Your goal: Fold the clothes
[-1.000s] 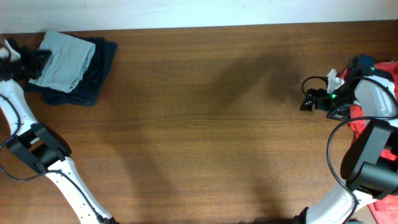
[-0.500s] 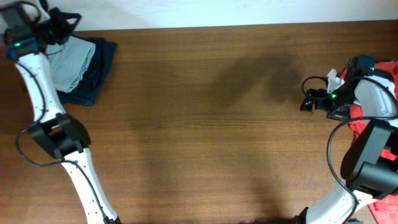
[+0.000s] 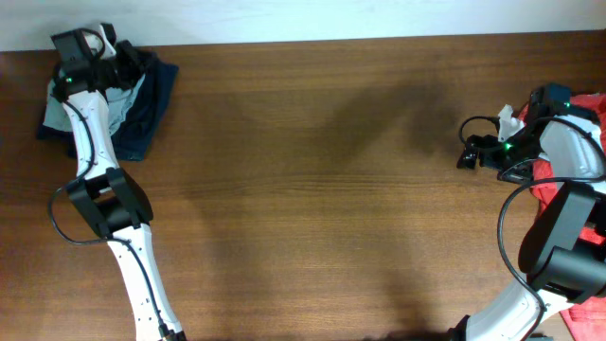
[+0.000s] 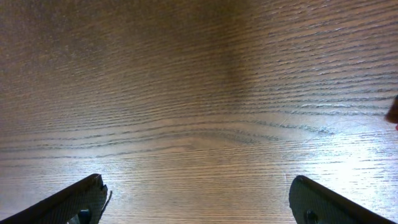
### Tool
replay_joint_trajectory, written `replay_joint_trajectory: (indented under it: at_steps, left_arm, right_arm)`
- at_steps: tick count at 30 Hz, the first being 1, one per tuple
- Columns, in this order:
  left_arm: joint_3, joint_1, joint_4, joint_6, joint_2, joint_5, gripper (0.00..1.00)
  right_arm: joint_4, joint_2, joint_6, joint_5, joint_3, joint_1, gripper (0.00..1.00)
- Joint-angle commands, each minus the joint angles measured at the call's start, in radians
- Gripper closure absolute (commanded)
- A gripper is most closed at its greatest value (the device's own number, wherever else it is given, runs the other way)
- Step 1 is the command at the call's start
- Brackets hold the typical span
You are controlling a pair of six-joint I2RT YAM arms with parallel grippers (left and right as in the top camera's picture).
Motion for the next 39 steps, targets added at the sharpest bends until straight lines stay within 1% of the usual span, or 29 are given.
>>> replay_joint_trajectory:
  at_steps: [1,3,6,17,18,19,20,21,22,24,25,26,27,28,31,39]
  left_arm:
    - [0.123,0.002,0.032,-0.076,-0.039,0.084,1.00]
    - [0.187,-0.002,0.036,-0.096,-0.047,0.107,1.00]
    - [0.184,-0.019,0.042,-0.138,-0.106,0.126,1.00]
    - [0.184,-0.152,-0.001,-0.138,-0.225,0.135,1.00]
    - [0.184,-0.167,-0.013,-0.138,-0.232,0.135,0.99]
    - [0.184,-0.183,-0.023,-0.138,-0.234,0.135,0.95]
    - [0.184,-0.197,-0.028,-0.138,-0.234,0.136,0.87]
    - [0.184,-0.212,-0.035,-0.138,-0.234,0.136,0.76]
    - [0.182,-0.226,-0.050,-0.137,-0.234,0.135,0.58]
    - [0.177,-0.248,-0.082,-0.126,-0.234,0.131,0.39]
    - [0.175,-0.259,-0.097,-0.126,-0.234,0.131,0.27]
    - [0.172,-0.267,-0.111,-0.126,-0.234,0.131,0.19]
    - [0.171,-0.277,-0.129,-0.126,-0.234,0.130,0.05]
    - [0.168,-0.285,-0.146,-0.126,-0.234,0.126,0.01]
    - [0.167,-0.304,-0.177,-0.126,-0.234,0.124,0.01]
    - [0.167,-0.315,-0.177,-0.126,-0.234,0.123,0.01]
  right_arm:
    - [0.001,-0.018,0.011,0.008,-0.006,-0.003,0.01]
    - [0.001,-0.018,0.011,0.008,-0.006,-0.003,0.01]
    - [0.001,-0.018,0.011,0.008,-0.006,-0.003,0.01]
    - [0.001,-0.018,0.011,0.008,-0.006,-0.003,0.01]
    - [0.001,-0.018,0.011,0.008,-0.006,-0.003,0.01]
    - [0.001,-0.018,0.011,0.008,-0.006,-0.003,0.01]
    - [0.001,-0.018,0.011,0.008,-0.006,-0.003,0.02]
    - [0.001,-0.018,0.011,0.008,-0.006,-0.003,0.01]
    - [0.001,-0.018,0.011,0.008,-0.006,-0.003,0.01]
    - [0.001,-0.018,0.011,0.008,-0.006,-0.003,0.01]
    - [0.001,-0.018,0.011,0.008,-0.006,-0.003,0.02]
    - [0.001,-0.018,0.011,0.008,-0.006,-0.003,0.01]
    - [0.001,-0.018,0.011,0.009,-0.006,-0.003,0.01]
    - [0.001,-0.018,0.011,0.009,-0.006,-0.003,0.02]
    - [0.001,-0.018,0.011,0.009,-0.006,-0.003,0.01]
    - [0.001,-0.018,0.011,0.009,-0.006,-0.003,0.01]
